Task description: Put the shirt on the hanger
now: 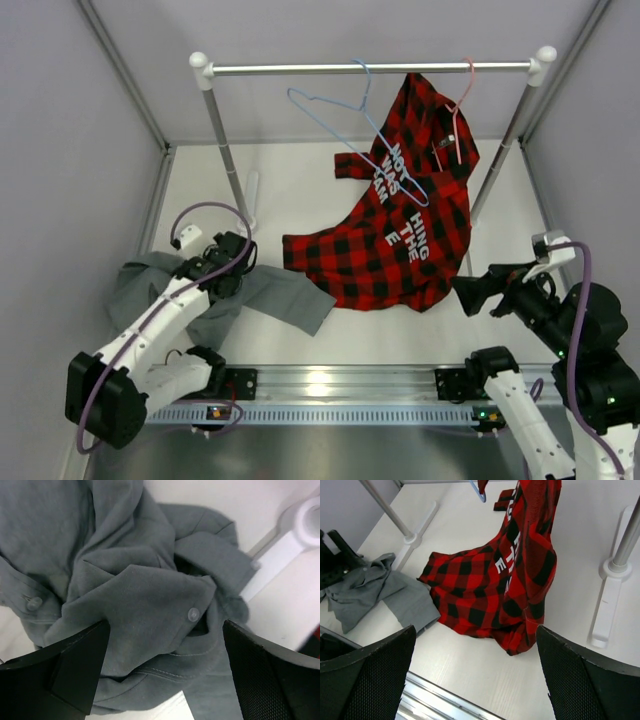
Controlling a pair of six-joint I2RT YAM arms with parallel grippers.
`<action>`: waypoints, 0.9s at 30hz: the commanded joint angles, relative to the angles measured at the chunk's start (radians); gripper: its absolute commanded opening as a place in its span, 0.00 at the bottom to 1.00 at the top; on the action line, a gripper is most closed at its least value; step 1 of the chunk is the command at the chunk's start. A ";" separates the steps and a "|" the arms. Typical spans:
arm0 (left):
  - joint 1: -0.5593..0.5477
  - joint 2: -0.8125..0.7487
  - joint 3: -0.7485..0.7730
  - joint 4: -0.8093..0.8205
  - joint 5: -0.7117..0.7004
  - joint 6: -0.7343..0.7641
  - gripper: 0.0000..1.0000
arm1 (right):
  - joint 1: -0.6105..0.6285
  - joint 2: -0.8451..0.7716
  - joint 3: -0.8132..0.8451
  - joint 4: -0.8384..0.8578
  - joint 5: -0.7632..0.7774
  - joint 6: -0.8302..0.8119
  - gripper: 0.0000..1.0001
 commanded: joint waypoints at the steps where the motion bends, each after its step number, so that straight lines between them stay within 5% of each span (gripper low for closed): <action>1: 0.014 0.063 -0.057 0.097 0.034 -0.098 0.98 | -0.011 -0.027 -0.014 0.073 -0.050 0.008 1.00; 5: 0.014 0.105 -0.114 0.174 0.112 -0.067 0.82 | -0.011 -0.028 -0.051 0.081 -0.057 0.015 1.00; 8: 0.014 0.079 -0.103 0.189 0.139 -0.006 0.26 | -0.013 -0.021 -0.065 0.092 -0.068 0.021 0.99; 10: 0.014 0.024 -0.077 0.192 0.152 0.026 0.00 | -0.013 -0.016 -0.071 0.099 -0.066 0.026 0.99; 15: 0.012 -0.139 -0.023 0.275 0.301 0.250 0.00 | -0.013 -0.004 -0.094 0.156 -0.100 0.052 1.00; 20: -0.026 -0.165 0.115 0.335 0.701 0.480 0.00 | -0.011 0.054 -0.100 0.233 -0.254 0.081 0.99; 24: -0.110 -0.177 0.178 0.407 0.941 0.493 0.00 | -0.011 0.133 -0.070 0.303 -0.427 0.110 0.99; 27: -0.234 -0.179 0.086 0.517 1.033 0.412 0.00 | -0.011 0.196 -0.073 0.314 -0.533 0.129 1.00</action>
